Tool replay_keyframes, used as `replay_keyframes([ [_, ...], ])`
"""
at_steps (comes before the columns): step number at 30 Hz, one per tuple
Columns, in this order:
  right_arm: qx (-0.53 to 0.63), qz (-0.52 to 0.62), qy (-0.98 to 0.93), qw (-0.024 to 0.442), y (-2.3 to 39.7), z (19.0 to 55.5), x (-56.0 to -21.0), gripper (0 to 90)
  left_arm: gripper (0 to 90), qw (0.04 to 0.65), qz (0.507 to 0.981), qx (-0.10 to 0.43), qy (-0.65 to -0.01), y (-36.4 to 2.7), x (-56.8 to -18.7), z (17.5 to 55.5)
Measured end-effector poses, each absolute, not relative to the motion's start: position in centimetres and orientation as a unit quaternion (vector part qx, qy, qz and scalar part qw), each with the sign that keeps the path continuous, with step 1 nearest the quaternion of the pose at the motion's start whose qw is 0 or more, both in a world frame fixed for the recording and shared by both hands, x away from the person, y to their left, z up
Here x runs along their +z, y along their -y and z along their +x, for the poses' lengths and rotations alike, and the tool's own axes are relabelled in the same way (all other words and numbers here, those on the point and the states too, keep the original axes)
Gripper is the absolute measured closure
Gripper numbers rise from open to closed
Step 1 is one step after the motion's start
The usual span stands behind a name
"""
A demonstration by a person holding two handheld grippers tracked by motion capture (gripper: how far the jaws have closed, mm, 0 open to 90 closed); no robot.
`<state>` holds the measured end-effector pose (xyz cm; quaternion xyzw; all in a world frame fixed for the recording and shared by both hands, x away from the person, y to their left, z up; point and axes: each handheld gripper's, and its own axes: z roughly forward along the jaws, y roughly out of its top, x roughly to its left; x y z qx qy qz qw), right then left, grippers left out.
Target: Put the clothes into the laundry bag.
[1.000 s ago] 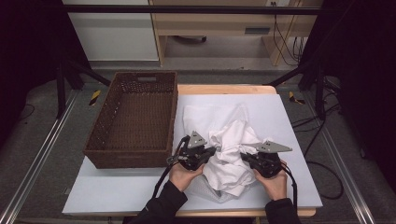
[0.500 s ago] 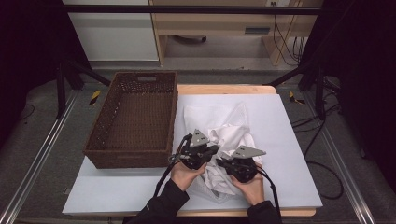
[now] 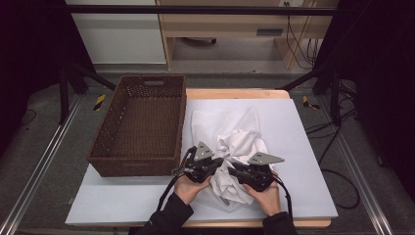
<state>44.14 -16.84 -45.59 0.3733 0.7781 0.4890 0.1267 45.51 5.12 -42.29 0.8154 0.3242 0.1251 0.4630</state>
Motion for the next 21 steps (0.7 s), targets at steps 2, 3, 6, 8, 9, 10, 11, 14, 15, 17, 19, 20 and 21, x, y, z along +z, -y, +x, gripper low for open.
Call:
replay_keyframes([
  [2,0.500,0.369,-0.771,0.140,18.2,43.5,-44.7,65.5,89.2,0.462,0.817,0.128,-0.322,-5.0,-42.3,45.5],
  [3,0.503,0.371,-0.765,0.154,19.1,43.3,-44.0,62.1,89.2,0.460,0.818,0.129,-0.321,-5.0,-42.3,45.5],
  [6,0.494,0.403,-0.744,0.202,20.7,44.0,-43.3,46.6,89.1,0.458,0.819,0.128,-0.320,-4.9,-42.4,45.5],
  [8,0.475,0.419,-0.745,0.210,20.9,45.5,-43.9,35.9,89.1,0.457,0.820,0.128,-0.321,-4.9,-42.5,45.5],
  [9,0.463,0.424,-0.750,0.210,20.8,46.1,-44.4,33.5,89.1,0.457,0.820,0.128,-0.321,-4.9,-42.5,45.6],
  [10,0.447,0.433,-0.756,0.202,20.6,46.8,-45.1,32.5,89.1,0.456,0.820,0.127,-0.322,-5.0,-42.5,45.6],
  [11,0.436,0.439,-0.761,0.195,20.3,47.5,-45.9,32.7,89.1,0.455,0.820,0.127,-0.322,-5.0,-42.5,45.6],
  [14,0.426,0.450,-0.769,0.159,19.7,48.6,-47.7,44.7,89.1,0.452,0.821,0.126,-0.324,-5.1,-42.7,45.8],
  [15,0.428,0.449,-0.770,0.150,19.6,48.7,-47.9,56.5,89.1,0.452,0.821,0.124,-0.325,-5.1,-42.8,45.8],
  [17,0.431,0.452,-0.771,0.121,19.7,48.6,-47.7,81.1,89.1,0.451,0.822,0.119,-0.326,-5.0,-42.9,45.9],
  [19,0.428,0.448,-0.775,0.125,19.8,48.2,-47.2,85.1,89.1,0.452,0.821,0.117,-0.328,-4.9,-43.0,45.9],
  [20,0.429,0.435,-0.779,0.141,19.8,48.0,-46.9,85.7,89.1,0.452,0.821,0.117,-0.329,-4.8,-43.1,46.0],
  [21,0.436,0.429,-0.777,0.148,19.9,47.5,-46.5,85.9,89.1,0.452,0.821,0.118,-0.330,-4.8,-43.1,46.0],
])
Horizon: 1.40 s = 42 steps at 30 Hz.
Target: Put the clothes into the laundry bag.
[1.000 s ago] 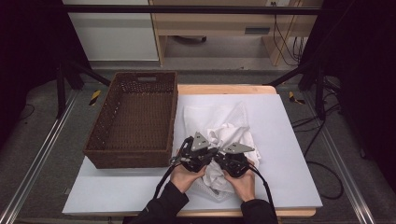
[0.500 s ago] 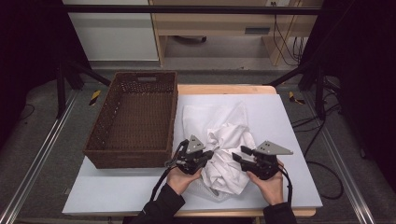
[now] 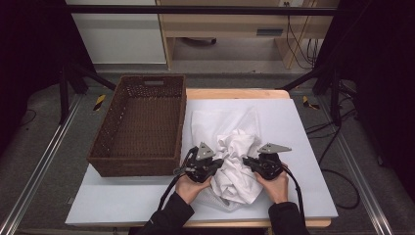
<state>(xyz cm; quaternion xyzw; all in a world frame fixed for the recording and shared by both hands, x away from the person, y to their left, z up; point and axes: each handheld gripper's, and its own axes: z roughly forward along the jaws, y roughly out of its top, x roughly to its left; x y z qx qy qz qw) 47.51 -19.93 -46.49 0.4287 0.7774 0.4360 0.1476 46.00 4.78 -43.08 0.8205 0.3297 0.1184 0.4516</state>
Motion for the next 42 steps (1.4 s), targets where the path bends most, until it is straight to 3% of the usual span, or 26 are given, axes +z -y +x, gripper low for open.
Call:
replay_keyframes([
  [6,0.510,0.349,-0.773,0.144,20.0,43.4,-44.0,85.8,89.1,0.456,0.816,0.120,-0.336,-4.6,-42.5,46.2],
  [10,0.511,0.311,-0.790,0.133,18.1,41.9,-44.5,85.4,89.1,0.464,0.810,0.126,-0.335,-4.4,-41.4,46.1],
  [17,0.466,0.336,-0.807,0.135,14.4,44.5,-47.0,85.0,89.2,0.483,0.806,0.134,-0.314,-3.8,-39.9,45.0],
  [23,0.456,0.396,-0.782,0.152,14.1,46.5,-48.3,83.3,89.2,0.475,0.812,0.132,-0.314,-4.4,-41.3,44.7],
  [29,0.475,0.363,-0.786,0.158,15.6,44.2,-47.0,66.1,89.2,0.472,0.810,0.140,-0.318,-4.9,-41.5,45.0],
  [34,0.500,0.358,-0.765,0.191,19.0,41.7,-44.9,57.8,89.2,0.474,0.810,0.136,-0.317,-5.0,-41.6,45.2],
  [39,0.491,0.378,-0.746,0.244,20.9,42.7,-44.0,32.9,89.2,0.473,0.812,0.135,-0.314,-5.1,-41.7,45.2],
  [42,0.474,0.371,-0.760,0.244,20.3,44.3,-44.5,32.7,89.2,0.468,0.814,0.143,-0.314,-5.0,-41.6,45.2],
])
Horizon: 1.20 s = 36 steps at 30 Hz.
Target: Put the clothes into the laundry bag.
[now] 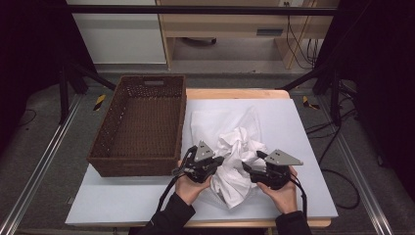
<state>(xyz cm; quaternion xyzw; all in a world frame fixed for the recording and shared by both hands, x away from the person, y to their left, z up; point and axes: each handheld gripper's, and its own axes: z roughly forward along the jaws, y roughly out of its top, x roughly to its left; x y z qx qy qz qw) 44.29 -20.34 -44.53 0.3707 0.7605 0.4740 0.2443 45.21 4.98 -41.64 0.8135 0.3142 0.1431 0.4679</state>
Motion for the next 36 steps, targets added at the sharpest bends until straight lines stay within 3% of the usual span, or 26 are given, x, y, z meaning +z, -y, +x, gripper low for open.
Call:
replay_keyframes([
  [2,0.464,0.369,-0.773,0.228,19.7,45.3,-45.1,44.8,89.2,0.467,0.813,0.143,-0.317,-4.9,-41.6,45.3],
  [5,0.460,0.366,-0.782,0.208,19.1,45.7,-45.5,78.7,89.2,0.464,0.815,0.143,-0.316,-4.9,-41.6,45.3],
  [7,0.472,0.357,-0.784,0.189,19.2,45.1,-45.1,87.1,89.2,0.463,0.812,0.158,-0.318,-4.9,-41.6,45.2],
  [15,0.498,0.289,-0.806,0.138,16.5,41.8,-45.0,87.7,89.3,0.481,0.800,0.154,-0.324,-4.3,-40.4,45.0],
  [20,0.466,0.325,-0.809,0.152,14.2,44.3,-47.3,87.5,89.3,0.492,0.800,0.153,-0.308,-3.9,-39.2,44.0],
  [26,0.476,0.388,-0.770,0.174,13.7,46.6,-48.6,86.6,89.3,0.484,0.804,0.151,-0.312,-4.0,-40.8,43.8],
  [31,0.494,0.364,-0.770,0.175,14.7,45.4,-47.8,69.8,89.2,0.478,0.802,0.149,-0.325,-4.8,-41.8,44.4],
  [36,0.511,0.365,-0.756,0.185,18.1,43.4,-45.8,61.9,89.1,0.473,0.805,0.151,-0.324,-4.8,-42.3,44.5],
])
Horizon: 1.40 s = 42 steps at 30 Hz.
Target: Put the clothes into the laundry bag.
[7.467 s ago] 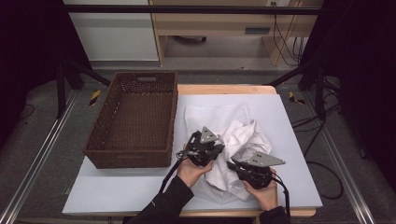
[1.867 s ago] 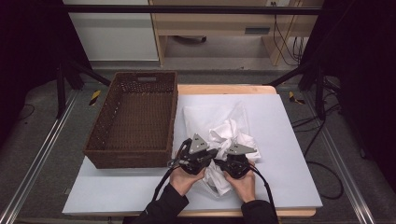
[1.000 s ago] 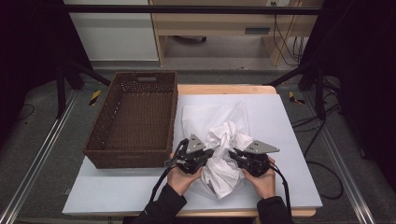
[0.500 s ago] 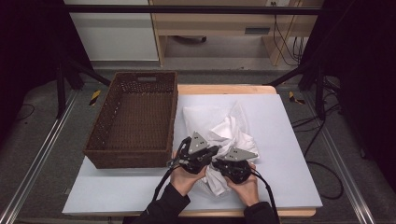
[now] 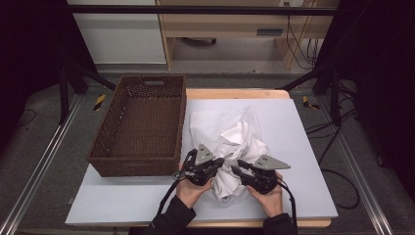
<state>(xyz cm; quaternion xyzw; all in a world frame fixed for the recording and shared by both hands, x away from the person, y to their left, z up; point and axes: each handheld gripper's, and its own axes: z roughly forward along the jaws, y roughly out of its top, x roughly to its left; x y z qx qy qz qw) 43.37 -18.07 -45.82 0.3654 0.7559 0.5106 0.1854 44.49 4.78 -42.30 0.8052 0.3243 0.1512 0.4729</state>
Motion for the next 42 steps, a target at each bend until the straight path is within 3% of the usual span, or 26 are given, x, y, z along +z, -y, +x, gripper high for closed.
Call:
replay_keyframes([
  [4,0.512,0.399,-0.727,0.224,20.5,44.1,-44.8,50.0,89.1,0.468,0.808,0.155,-0.322,-4.7,-42.5,44.4],
  [10,0.527,0.447,-0.687,0.225,20.4,47.4,-43.6,33.0,89.1,0.464,0.811,0.160,-0.320,-4.8,-42.7,44.3],
  [13,0.517,0.461,-0.690,0.209,19.4,49.5,-44.0,30.3,89.1,0.462,0.811,0.162,-0.320,-4.9,-42.8,44.4],
  [15,0.505,0.467,-0.698,0.200,19.0,50.4,-44.6,34.6,89.1,0.461,0.811,0.164,-0.321,-4.9,-42.8,44.5],
  [17,0.490,0.471,-0.712,0.173,18.6,51.0,-45.5,45.0,89.1,0.460,0.811,0.163,-0.321,-4.9,-42.9,44.5],
  [21,0.472,0.462,-0.738,0.140,18.2,50.7,-46.0,82.4,89.1,0.457,0.814,0.158,-0.322,-4.7,-43.2,44.6],
  [22,0.469,0.457,-0.742,0.142,18.3,50.5,-45.8,84.4,89.1,0.457,0.814,0.159,-0.322,-4.8,-43.2,44.7],
  [31,0.504,0.379,-0.757,0.173,19.7,44.7,-42.9,86.4,89.0,0.467,0.800,0.155,-0.343,-5.3,-42.6,45.1],
  [35,0.524,0.347,-0.758,0.175,19.2,41.7,-43.7,85.9,89.1,0.468,0.800,0.154,-0.341,-5.2,-42.2,45.0],
  [42,0.522,0.302,-0.779,0.169,17.0,40.8,-45.0,85.6,89.1,0.473,0.796,0.148,-0.346,-5.0,-41.8,45.0],
])
